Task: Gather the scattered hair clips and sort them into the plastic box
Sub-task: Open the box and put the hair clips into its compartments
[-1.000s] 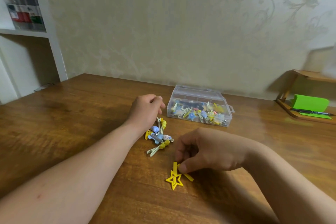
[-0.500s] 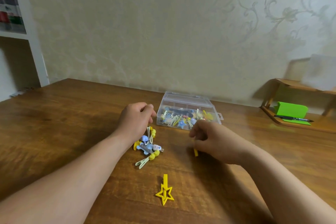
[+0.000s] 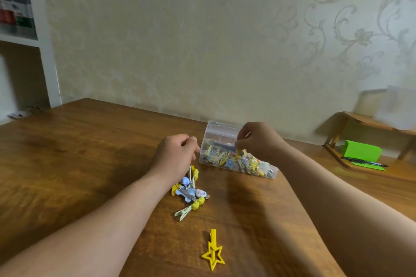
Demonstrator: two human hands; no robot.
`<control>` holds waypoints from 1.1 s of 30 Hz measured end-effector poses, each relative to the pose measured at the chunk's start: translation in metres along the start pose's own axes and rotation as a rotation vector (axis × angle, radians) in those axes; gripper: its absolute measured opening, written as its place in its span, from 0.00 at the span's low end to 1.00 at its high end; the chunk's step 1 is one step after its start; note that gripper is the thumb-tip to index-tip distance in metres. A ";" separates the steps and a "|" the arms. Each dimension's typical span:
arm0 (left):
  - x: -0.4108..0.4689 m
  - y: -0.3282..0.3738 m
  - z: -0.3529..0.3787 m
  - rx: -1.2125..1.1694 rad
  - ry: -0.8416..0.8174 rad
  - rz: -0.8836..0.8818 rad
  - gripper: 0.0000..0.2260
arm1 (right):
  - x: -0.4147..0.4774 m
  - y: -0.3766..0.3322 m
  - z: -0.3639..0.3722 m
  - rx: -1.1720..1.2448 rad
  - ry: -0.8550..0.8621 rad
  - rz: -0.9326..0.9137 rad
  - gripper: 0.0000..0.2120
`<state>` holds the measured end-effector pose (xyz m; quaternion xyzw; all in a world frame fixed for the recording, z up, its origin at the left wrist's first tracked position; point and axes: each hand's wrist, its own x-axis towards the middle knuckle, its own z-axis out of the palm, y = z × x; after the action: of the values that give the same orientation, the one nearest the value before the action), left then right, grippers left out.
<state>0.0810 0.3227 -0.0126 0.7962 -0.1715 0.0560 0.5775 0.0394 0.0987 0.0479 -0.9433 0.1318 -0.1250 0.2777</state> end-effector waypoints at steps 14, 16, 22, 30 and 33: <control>-0.004 0.004 -0.001 0.026 -0.003 0.012 0.17 | 0.009 -0.002 0.010 -0.301 -0.060 -0.009 0.03; -0.003 0.003 -0.001 0.029 -0.001 0.011 0.17 | 0.006 -0.001 0.008 -0.273 -0.026 -0.005 0.03; -0.003 0.004 -0.001 0.052 0.007 0.001 0.17 | -0.032 -0.010 0.004 -0.041 0.213 -0.105 0.03; -0.004 0.005 -0.003 0.033 0.003 -0.015 0.17 | -0.115 -0.011 0.015 0.227 -0.389 -0.356 0.02; -0.004 0.004 -0.003 0.033 -0.003 -0.016 0.17 | -0.117 -0.010 0.013 0.262 -0.578 -0.339 0.06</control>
<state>0.0765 0.3249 -0.0086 0.8072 -0.1649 0.0531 0.5643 -0.0641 0.1505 0.0240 -0.9045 -0.1279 0.0869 0.3975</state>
